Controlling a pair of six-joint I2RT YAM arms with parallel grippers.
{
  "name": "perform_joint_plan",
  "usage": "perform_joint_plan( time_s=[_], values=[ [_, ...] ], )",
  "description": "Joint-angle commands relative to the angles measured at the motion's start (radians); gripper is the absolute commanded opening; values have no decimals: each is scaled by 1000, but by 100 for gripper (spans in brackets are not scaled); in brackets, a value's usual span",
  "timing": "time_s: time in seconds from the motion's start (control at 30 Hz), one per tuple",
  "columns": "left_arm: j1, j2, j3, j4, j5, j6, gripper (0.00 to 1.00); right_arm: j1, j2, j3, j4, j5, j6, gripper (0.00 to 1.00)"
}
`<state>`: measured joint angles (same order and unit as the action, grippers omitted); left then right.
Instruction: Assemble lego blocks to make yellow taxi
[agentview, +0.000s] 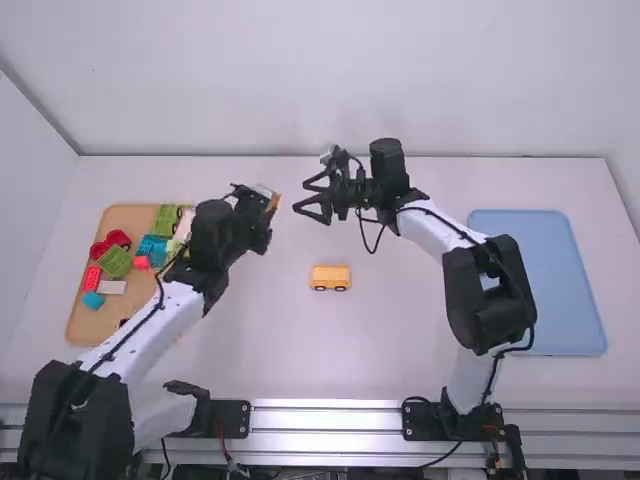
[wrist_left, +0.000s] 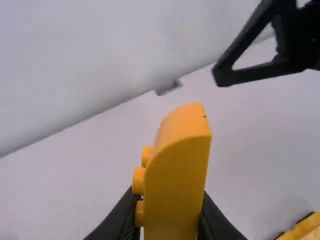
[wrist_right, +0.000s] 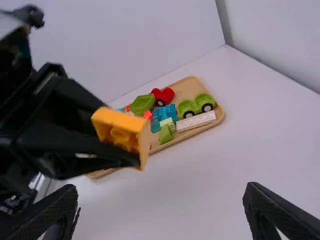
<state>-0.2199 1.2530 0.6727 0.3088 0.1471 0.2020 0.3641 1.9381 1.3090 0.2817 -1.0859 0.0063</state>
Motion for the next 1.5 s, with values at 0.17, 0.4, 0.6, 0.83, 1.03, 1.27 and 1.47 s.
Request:
perform_joint_plan(
  time_s=[0.17,0.4,0.6,0.83,1.03,1.27,1.47],
  values=[
    [-6,14,-42,60,28,-110,3,56,5,19,24,63,72,86],
    [-6,96,-42,153,95,-162,2,90,5,18,39,125,74,82],
    [-7,181,-43,286,129,-239,2,87,5,-30,146,185,154,76],
    [-43,231,-43,393,153,-270,2,81,5,-128,333,213,253,67],
    [-95,232,-43,413,47,-259,2,78,5,-138,340,227,259,61],
    [-126,232,-43,419,-91,-279,2,82,5,-142,340,228,259,43],
    [-122,232,-43,426,-111,-314,5,82,5,-144,340,241,259,32]
  ],
)
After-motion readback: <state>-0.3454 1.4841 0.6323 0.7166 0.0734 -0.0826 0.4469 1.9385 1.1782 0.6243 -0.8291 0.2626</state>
